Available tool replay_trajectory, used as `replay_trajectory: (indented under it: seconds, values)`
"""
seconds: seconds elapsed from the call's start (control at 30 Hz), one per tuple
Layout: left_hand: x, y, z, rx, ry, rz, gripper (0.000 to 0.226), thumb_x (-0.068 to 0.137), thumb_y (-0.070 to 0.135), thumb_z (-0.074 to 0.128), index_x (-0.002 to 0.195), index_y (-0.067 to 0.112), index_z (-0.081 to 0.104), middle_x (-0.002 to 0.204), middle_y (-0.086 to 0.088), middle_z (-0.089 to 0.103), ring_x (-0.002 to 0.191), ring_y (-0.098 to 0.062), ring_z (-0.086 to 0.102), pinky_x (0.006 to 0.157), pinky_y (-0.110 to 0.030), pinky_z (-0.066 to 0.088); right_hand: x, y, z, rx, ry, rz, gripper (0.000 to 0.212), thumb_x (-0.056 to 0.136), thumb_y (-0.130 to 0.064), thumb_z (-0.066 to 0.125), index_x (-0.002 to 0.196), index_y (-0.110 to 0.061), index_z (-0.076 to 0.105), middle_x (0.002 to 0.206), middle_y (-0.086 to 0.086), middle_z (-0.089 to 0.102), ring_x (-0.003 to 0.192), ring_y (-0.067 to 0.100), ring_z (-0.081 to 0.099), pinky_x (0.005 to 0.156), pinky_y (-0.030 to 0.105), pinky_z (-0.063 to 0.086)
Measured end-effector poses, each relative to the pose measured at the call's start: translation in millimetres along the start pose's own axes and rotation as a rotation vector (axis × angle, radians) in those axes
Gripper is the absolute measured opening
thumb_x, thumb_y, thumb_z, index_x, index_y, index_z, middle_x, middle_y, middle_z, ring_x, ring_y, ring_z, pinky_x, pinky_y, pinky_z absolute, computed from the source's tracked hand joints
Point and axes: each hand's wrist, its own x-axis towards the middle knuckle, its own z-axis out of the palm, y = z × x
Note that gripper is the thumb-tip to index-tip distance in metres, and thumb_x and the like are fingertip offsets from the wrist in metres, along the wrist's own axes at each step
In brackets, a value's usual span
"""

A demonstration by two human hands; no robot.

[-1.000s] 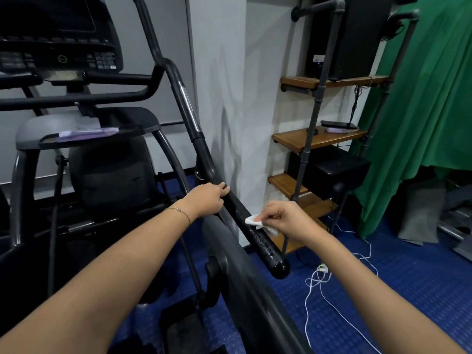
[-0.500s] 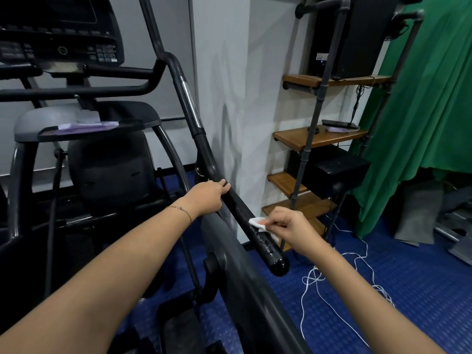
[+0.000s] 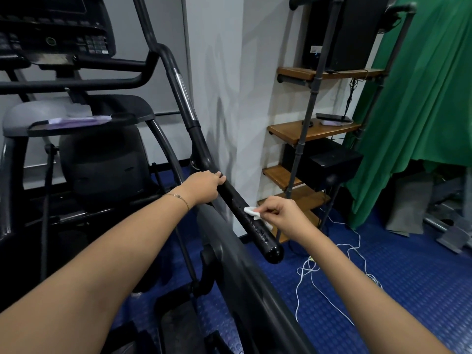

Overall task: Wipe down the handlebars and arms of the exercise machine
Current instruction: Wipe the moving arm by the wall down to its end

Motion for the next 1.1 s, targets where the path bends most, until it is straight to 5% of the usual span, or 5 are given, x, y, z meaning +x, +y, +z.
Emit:
replay_trajectory:
  seconds: [0.17, 0.37, 0.57, 0.8, 1.1]
  values:
    - [-4, 4, -2, 0.021, -0.013, 0.001, 0.064, 0.088, -0.001, 0.032, 0.150, 0.017, 0.022, 0.157, -0.003, 0.017, 0.136, -0.025, 0.033, 0.104, -0.034, 0.037, -11, 2, -7, -0.030, -0.026, -0.001, 0.018, 0.080, 0.004, 0.066, 0.078, -0.013, 0.072, 0.071, -0.013, 0.055, 0.069, -0.008, 0.054, 0.068, 0.008, 0.039]
    - [-5, 1, -8, 0.081, -0.006, 0.044, 0.062, 0.090, 0.000, 0.032, 0.149, 0.019, 0.024, 0.155, -0.001, 0.022, 0.136, -0.022, 0.035, 0.101, -0.034, 0.041, -4, -12, -2, -0.080, 0.007, -0.020, 0.012, 0.082, -0.001, 0.066, 0.089, -0.007, 0.074, 0.073, -0.017, 0.055, 0.071, -0.004, 0.054, 0.070, 0.005, 0.040]
    - [-6, -1, -2, 0.067, 0.032, 0.083, 0.060, 0.090, 0.001, 0.035, 0.146, 0.022, 0.032, 0.154, 0.005, 0.026, 0.136, -0.019, 0.033, 0.108, -0.032, 0.033, -38, -9, -21, -0.018, -0.036, -0.049, 0.016, 0.078, -0.001, 0.070, 0.082, -0.016, 0.075, 0.078, -0.005, 0.060, 0.076, 0.003, 0.059, 0.073, 0.014, 0.048]
    - [2, 2, -7, -0.014, -0.009, 0.029, 0.051, 0.088, 0.002, 0.037, 0.135, 0.016, 0.050, 0.135, -0.007, 0.053, 0.118, -0.026, 0.052, 0.100, -0.037, 0.042, -26, -2, -8, -0.068, -0.005, -0.068, 0.019, 0.080, 0.002, 0.068, 0.080, -0.016, 0.073, 0.076, -0.013, 0.057, 0.074, -0.005, 0.057, 0.070, 0.008, 0.040]
    - [-3, 4, -8, -0.057, 0.019, 0.018, 0.055, 0.089, -0.001, 0.034, 0.139, 0.017, 0.045, 0.143, -0.003, 0.045, 0.126, -0.024, 0.046, 0.102, -0.031, 0.038, -16, -9, -10, -0.096, -0.064, -0.094, 0.012, 0.080, 0.000, 0.068, 0.081, -0.010, 0.074, 0.070, -0.019, 0.054, 0.071, -0.010, 0.055, 0.068, 0.006, 0.039]
